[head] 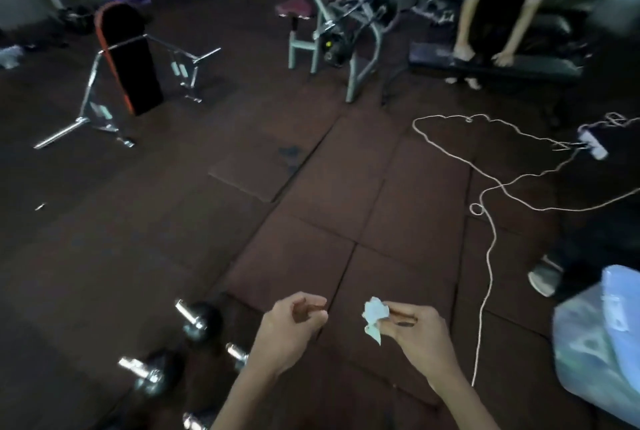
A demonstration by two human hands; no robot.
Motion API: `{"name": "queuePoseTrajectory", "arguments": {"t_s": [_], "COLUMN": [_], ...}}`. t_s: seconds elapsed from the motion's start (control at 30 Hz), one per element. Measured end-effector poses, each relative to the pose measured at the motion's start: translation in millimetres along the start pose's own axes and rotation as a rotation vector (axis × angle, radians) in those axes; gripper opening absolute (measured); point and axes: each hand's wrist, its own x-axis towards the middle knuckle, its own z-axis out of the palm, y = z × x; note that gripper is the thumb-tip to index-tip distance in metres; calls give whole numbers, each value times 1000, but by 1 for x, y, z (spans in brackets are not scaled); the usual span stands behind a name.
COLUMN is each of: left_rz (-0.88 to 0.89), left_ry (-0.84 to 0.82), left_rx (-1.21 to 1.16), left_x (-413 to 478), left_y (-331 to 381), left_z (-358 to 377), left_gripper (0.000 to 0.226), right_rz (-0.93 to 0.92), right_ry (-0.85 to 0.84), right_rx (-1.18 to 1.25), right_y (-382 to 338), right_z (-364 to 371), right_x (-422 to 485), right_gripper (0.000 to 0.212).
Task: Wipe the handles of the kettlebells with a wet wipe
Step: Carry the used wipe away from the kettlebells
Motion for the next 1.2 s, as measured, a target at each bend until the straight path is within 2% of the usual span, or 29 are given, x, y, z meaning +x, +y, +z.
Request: {"name": "queuePoseTrajectory", "arguments": {"t_s": [0.2, 0.3, 0.5, 0.6, 0.67, 0.77, 0.87, 0.93, 1.07, 1.2], "left_rz": [210, 305, 415, 462, 433, 432, 440, 464, 482, 524], "left_ry": [-187, -310, -651, -831, -912, -1032, -1120, -1173, -1239, -1283], "left_rx": [188, 303, 512, 588, 643, 743, 860, 941, 1117, 1239], "left_x": [101, 140, 120, 86, 63, 34, 12, 5, 3, 10], "left_y": [135, 189, 244, 237, 226, 194, 158, 127, 72, 30], "left_z": [100, 177, 375, 474, 534, 614, 680, 720, 786, 836], "left_gripper": [13, 15, 15, 19, 20, 20, 26, 29, 34, 31], "right_rz": [163, 249, 536, 685, 767, 913, 1065, 1165, 1357, 1462], "right_ry": [299, 477, 808, 935, 984, 1086, 1117, 1133, 1098, 1076], "right_rx": [205, 281, 375, 437, 442, 552, 579, 622, 726, 836], "right_y": [7, 42, 143, 217, 260, 326, 392, 434, 512, 574], "right_z": [-118, -183, -299, -337, -362, -384, -395, -392, -372, -349], "right_x": [61, 72, 18, -19, -43, -77, -98, -108, -113, -99], "right_gripper": [27, 24, 13, 13, 3, 17, 13, 21, 23, 25]}}
